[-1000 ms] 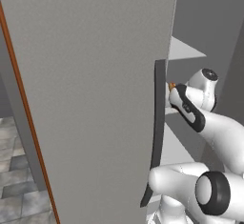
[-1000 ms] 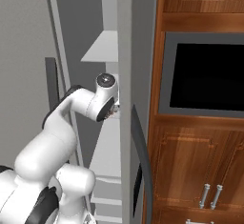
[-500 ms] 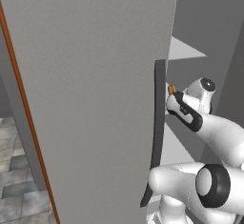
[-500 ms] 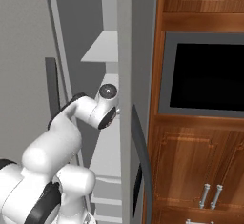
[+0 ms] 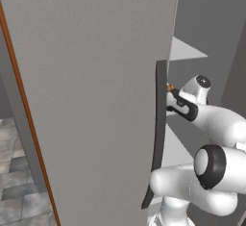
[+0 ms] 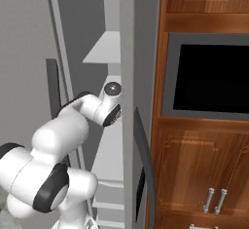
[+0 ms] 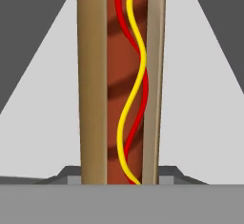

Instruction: Store the hot dog in the freezer for long-term storage. Close the freezer door after placing the cooked food.

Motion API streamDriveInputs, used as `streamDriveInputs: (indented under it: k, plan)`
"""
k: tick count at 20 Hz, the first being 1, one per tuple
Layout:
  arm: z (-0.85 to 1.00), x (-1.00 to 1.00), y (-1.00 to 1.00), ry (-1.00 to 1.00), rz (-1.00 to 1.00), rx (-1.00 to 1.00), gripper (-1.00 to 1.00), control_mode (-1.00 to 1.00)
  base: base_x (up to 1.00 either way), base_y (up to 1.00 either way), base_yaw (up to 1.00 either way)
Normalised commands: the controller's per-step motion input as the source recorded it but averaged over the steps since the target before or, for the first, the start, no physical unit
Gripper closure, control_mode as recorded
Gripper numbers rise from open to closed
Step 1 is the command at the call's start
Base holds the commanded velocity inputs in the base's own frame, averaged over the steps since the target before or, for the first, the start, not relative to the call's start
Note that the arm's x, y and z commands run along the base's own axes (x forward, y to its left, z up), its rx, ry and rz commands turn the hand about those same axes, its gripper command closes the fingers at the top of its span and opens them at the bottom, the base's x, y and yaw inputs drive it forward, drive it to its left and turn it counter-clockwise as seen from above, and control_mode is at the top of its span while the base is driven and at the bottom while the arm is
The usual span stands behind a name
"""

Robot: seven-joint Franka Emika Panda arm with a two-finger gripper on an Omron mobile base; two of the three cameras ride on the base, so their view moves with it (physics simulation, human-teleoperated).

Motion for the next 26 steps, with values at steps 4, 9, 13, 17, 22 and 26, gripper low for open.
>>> streamDriveInputs:
  k: [4,9,13,17,22,26]
  plan:
    - [0.00,0.23,-0.07,0.08,0.00,0.00,1.00,-1.00,0.00,0.00,0.00]
    - [0.00,0.21,-0.10,0.00,0.00,0.00,1.00,-1.00,0.00,0.00,0.00]
    - [-0.01,0.05,-0.13,-0.02,0.03,0.00,1.00,-1.00,0.00,0.00,0.00]
    - [0.00,0.06,0.00,0.00,0.01,0.00,1.00,-1.00,0.00,0.00,0.00]
    - [-0.01,0.10,0.00,0.00,0.01,0.00,1.00,-1.00,0.00,0.00,0.00]
    - [-0.04,0.13,0.00,0.00,0.00,0.00,1.00,-1.00,0.00,0.00,0.00]
